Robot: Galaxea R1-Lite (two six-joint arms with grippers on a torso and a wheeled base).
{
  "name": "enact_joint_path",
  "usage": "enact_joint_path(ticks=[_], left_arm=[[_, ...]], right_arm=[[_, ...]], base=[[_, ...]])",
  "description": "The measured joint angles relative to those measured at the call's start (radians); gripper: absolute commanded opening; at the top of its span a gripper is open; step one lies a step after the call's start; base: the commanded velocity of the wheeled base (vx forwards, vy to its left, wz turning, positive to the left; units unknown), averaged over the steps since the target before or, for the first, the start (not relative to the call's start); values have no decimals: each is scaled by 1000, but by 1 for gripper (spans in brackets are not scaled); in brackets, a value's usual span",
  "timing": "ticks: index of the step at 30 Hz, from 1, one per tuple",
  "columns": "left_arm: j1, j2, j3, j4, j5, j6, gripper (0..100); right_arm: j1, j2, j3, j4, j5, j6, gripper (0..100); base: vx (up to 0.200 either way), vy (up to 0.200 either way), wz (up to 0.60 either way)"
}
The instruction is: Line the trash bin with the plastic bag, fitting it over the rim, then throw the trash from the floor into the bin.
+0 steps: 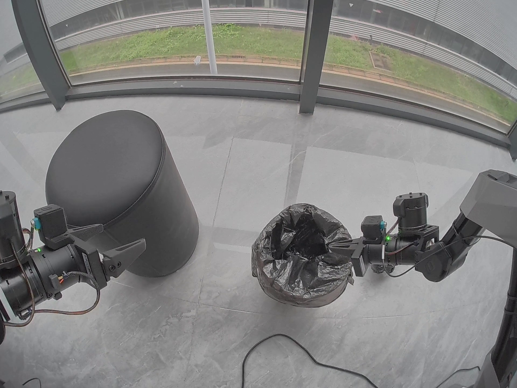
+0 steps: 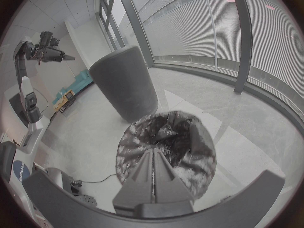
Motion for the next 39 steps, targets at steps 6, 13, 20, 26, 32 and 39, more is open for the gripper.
enact_joint_path(ticks=[6,13,20,26,32,39], left_arm=[[-5,-34,19,1,-22,9,100],[0,-59,67,1,-57,74,100],[15,-87,103,2,-70,119,100],[52,-110,114,2,-73,128,100],[76,-118,116,2,-74,129,100],[88,-119,120,2,-74,129,100]], right_arm=[[-34,-14,37,3,-14,-17,0],[-23,49,-86,2,-46,-13,0],[23,166,-244,2,-135,-13,0],[45,242,-278,4,-197,-17,0],[44,268,-291,2,-247,-18,0],[3,250,-300,1,-268,-18,0]], base=[[0,0,0],[0,0,0],[0,0,0],[0,0,0],[0,0,0],[0,0,0]])
